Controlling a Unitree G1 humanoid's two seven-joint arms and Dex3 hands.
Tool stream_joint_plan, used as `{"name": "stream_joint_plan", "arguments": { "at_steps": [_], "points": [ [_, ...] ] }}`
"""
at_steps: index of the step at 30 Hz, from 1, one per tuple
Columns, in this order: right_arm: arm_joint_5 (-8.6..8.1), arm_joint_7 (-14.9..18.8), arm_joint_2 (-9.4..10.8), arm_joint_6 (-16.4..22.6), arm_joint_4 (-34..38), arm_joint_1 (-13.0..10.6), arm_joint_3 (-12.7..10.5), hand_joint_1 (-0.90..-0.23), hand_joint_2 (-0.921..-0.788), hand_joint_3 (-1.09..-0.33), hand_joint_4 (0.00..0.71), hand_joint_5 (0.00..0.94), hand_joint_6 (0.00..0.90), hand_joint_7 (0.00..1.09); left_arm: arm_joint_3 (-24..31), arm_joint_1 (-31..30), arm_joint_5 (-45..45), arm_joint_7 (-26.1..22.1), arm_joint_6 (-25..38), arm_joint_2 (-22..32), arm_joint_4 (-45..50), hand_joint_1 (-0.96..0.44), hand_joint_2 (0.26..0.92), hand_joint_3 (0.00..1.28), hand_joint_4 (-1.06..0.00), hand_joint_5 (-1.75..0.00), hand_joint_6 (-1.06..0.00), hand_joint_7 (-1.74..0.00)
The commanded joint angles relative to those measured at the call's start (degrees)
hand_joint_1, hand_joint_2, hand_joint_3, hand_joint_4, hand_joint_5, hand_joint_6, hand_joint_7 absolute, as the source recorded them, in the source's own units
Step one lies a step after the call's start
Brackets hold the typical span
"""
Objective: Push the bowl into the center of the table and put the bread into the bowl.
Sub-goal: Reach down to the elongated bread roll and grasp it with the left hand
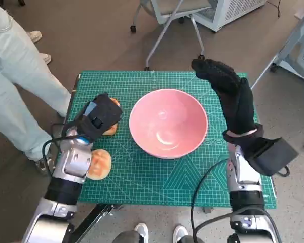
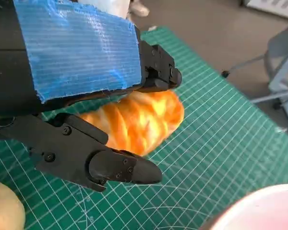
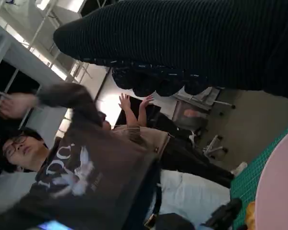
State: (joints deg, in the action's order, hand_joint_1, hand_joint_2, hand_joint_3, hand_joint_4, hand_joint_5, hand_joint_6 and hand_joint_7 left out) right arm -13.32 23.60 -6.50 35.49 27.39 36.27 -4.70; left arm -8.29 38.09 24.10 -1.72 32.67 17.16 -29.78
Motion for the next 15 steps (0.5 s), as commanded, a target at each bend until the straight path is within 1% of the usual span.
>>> {"name": "stream_joint_plan", "arguments": {
  "at_steps": [1,3,10,11,12,13,14,15],
  "points": [
    [-0.12,0.63,-0.45,-0.75,0.36,-1.24,-0.22,-0.726,-0.921,-0.790,0.162,0.000,0.000,0.57,-0.60,3.07,-0.52,1.65,-2.75,-1.42,-5.67,-0.53,0.921,0.20,-0.23,0.00,-0.23,0.00],
    [-0.09,0.65,-0.54,-0.84,0.24,-1.29,-0.21,-0.725,-0.921,-0.790,0.162,0.000,0.000,0.57,-0.81,3.79,-0.54,2.29,-3.84,-1.84,-7.91,-0.53,0.921,0.19,-0.25,-0.01,-0.23,0.00],
    [-0.03,0.61,-0.79,-1.48,-0.91,-1.78,-0.22,-0.716,-0.921,-0.793,0.158,0.000,-0.001,0.57,-1.61,5.58,-0.21,4.34,-7.58,-2.42,-14.44,-0.48,0.921,0.13,-0.36,-0.06,-0.23,0.00],
    [0.00,0.59,-0.83,-1.55,-1.03,-1.84,-0.23,-0.712,-0.921,-0.794,0.158,0.000,-0.001,0.57,-1.68,5.78,-0.21,4.58,-8.05,-2.40,-15.16,-0.46,0.921,0.11,-0.41,-0.08,-0.24,-0.01],
    [0.00,0.59,-0.89,-1.65,-1.14,-1.91,-0.28,-0.711,-0.921,-0.794,0.157,0.000,-0.001,0.57,-1.75,6.04,-0.19,4.90,-8.68,-2.33,-16.16,-0.45,0.921,0.10,-0.42,-0.08,-0.24,-0.01],
    [0.01,0.58,-0.92,-1.73,-1.24,-1.96,-0.30,-0.709,-0.921,-0.795,0.157,0.000,-0.001,0.57,-1.80,6.23,-0.20,5.14,-9.16,-2.28,-16.91,-0.41,0.915,0.08,-0.50,-0.12,-0.25,-0.01],
    [0.00,0.57,-1.00,-1.82,-1.34,-2.03,-0.34,-0.708,-0.921,-0.795,0.157,0.000,-0.001,0.57,-1.84,6.41,-0.19,5.48,-9.78,-2.20,-17.73,-0.39,0.917,0.06,-0.55,-0.14,-0.26,-0.01],
    [0.00,0.55,-1.05,-1.90,-1.44,-2.08,-0.37,-0.708,-0.921,-0.795,0.157,0.000,-0.001,0.57,-1.87,6.55,-0.21,5.75,-10.25,-2.13,-18.36,-0.36,0.913,0.05,-0.56,-0.27,-0.26,-0.01]
  ]
}}
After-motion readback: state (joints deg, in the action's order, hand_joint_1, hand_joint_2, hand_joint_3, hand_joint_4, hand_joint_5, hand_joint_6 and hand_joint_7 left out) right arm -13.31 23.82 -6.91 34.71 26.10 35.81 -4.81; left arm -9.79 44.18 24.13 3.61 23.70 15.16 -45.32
